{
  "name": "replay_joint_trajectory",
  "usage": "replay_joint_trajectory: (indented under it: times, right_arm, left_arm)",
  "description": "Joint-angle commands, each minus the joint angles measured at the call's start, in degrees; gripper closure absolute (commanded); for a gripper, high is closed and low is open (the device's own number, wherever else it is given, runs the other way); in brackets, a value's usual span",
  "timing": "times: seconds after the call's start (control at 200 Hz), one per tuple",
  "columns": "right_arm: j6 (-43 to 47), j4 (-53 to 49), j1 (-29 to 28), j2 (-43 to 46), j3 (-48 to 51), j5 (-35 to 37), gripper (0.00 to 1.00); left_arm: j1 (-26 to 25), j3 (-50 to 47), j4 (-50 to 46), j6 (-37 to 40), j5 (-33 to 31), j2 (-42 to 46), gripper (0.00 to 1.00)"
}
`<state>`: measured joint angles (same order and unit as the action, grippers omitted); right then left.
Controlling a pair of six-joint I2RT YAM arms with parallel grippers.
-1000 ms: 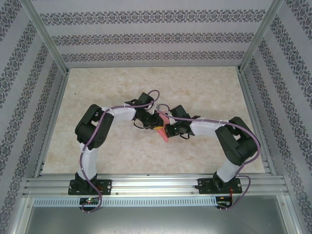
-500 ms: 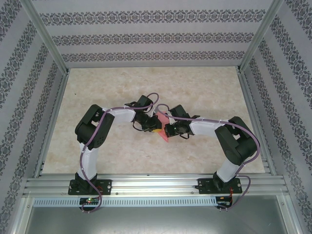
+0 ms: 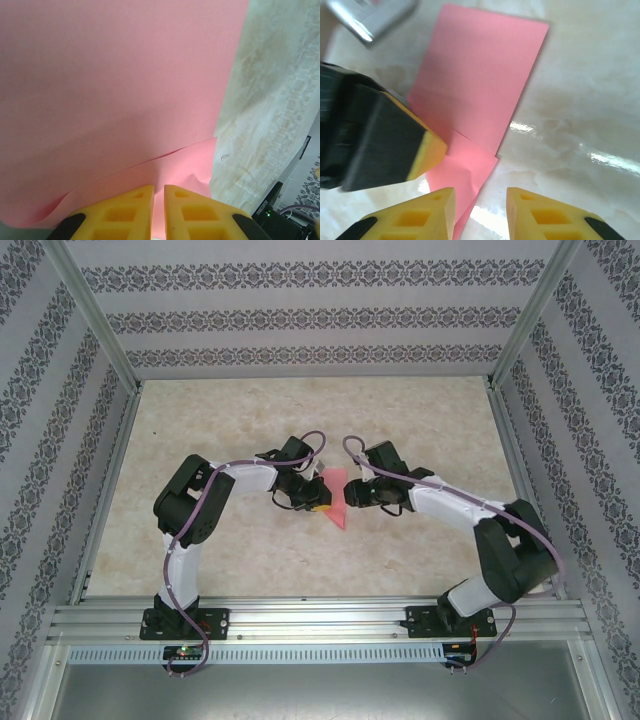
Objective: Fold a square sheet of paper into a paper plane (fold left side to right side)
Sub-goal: Third fold the triangle at the center of the table.
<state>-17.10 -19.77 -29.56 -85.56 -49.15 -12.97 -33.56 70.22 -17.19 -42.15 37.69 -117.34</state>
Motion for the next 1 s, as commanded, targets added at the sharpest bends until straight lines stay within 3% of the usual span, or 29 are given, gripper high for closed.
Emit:
replay_joint_trajectory:
  times: [0.0, 0.215, 0.57, 0.999]
  right_arm:
    - [-2.4, -1.5, -0.2, 3.5, 1.0, -6.2, 0.67]
    - [-11.6, 7.4, -3.5, 1.4, 6.4, -17.2, 0.68]
    - [-12.1, 7.8, -4.8, -7.4, 3.3, -15.2, 0.70]
    - [-12.3, 4.9, -4.3, -10.2, 3.6, -13.7, 0.71]
  left_arm:
    - [-0.6, -1.7, -0.9, 0.3, -3.9, -2.4, 0.85]
    - [-0.5, -1.4, -1.3, 0.4, -4.2, -2.4, 0.85]
    - [-0.6, -1.2, -1.7, 0.7, -4.1, -2.3, 0.85]
    - [-0.6, -1.2, -1.7, 0.9, -4.2, -2.3, 0.85]
